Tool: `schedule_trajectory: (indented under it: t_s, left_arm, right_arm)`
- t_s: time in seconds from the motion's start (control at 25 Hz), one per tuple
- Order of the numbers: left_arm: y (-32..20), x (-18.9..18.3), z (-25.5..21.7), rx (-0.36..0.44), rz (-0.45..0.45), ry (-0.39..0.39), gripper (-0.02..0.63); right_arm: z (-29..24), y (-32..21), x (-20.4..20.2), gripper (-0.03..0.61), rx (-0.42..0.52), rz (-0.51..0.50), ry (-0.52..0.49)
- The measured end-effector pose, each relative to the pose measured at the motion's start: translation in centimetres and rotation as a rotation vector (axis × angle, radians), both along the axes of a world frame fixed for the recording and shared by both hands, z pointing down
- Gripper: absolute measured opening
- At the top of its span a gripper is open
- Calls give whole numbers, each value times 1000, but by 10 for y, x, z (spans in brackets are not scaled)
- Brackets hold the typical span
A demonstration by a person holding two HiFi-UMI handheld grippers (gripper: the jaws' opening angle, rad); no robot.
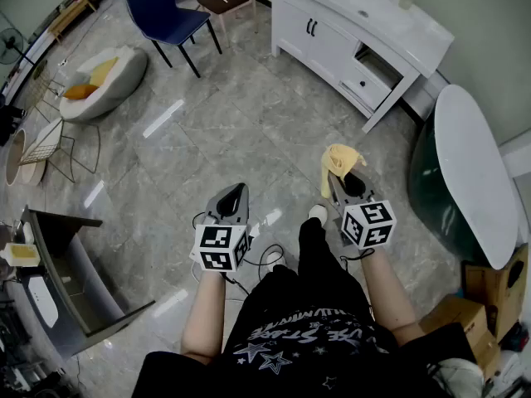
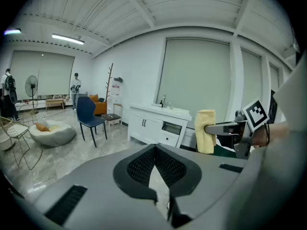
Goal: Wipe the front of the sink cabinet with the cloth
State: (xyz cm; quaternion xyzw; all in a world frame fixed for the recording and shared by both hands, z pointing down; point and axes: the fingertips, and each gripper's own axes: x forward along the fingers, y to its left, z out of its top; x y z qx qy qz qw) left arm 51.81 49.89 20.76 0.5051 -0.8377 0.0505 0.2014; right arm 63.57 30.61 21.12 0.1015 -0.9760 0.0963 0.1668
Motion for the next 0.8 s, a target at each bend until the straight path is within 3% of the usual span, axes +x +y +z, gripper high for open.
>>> schedule_trajectory:
  t_s: [0.44, 0.8]
  left_arm:
    - [20, 8, -2, 17, -27, 23, 15]
    - [35, -32, -14, 15, -84, -1, 15]
  right_arm:
    - [-7, 8, -1, 78, 23, -19, -5]
    - [-16, -8, -46, 81, -29, 3, -57]
